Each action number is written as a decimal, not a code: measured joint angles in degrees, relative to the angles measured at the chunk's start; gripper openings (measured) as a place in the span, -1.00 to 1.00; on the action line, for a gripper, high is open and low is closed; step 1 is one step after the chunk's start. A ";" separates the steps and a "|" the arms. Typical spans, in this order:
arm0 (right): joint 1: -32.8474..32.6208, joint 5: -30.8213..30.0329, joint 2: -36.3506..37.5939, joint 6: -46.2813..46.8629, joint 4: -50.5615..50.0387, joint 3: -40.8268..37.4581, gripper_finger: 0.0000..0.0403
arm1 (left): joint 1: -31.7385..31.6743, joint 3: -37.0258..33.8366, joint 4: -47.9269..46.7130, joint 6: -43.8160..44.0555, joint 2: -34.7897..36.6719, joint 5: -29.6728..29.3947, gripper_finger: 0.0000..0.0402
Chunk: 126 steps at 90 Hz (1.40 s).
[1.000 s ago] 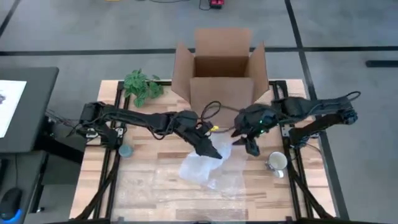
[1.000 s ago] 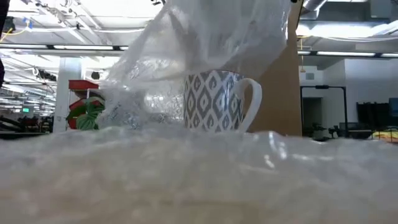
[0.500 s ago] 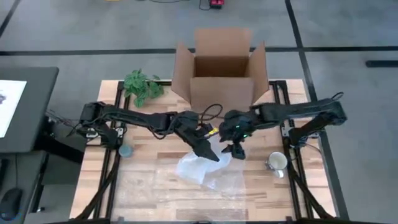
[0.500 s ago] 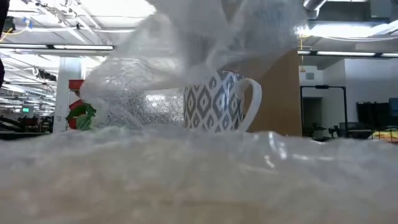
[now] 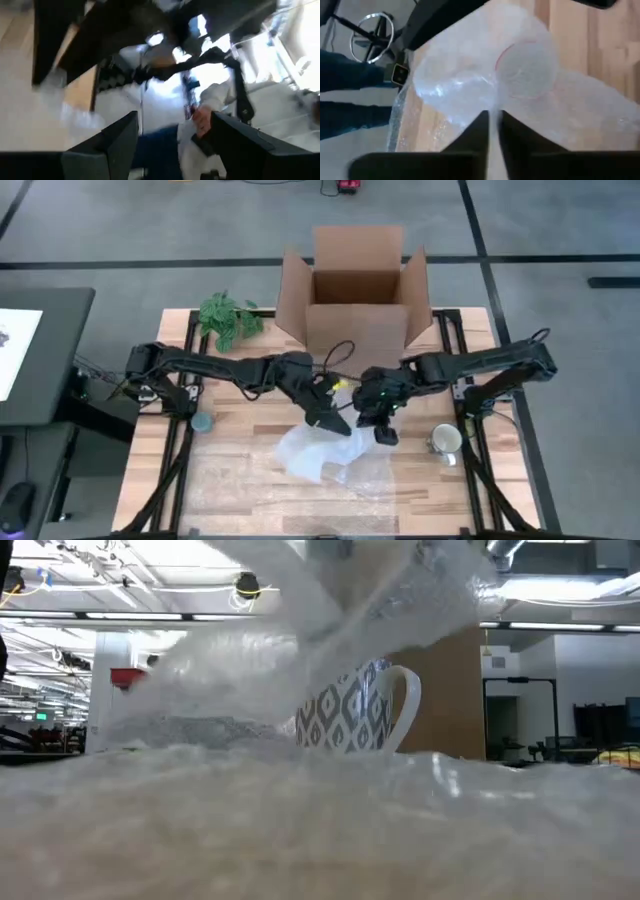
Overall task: Wrap mug
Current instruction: Wrap the white mug with bubble wrap
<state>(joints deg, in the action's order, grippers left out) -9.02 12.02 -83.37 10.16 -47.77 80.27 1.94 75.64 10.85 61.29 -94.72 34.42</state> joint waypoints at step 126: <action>3.06 6.53 6.31 5.14 -1.14 1.86 -0.38 | 7.55 -0.02 -39.66 1.82 11.96 0.05 0.12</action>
<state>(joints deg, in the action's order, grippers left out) -5.96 18.55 -77.07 15.30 -48.91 82.13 9.50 75.61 -28.81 63.11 -82.76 34.46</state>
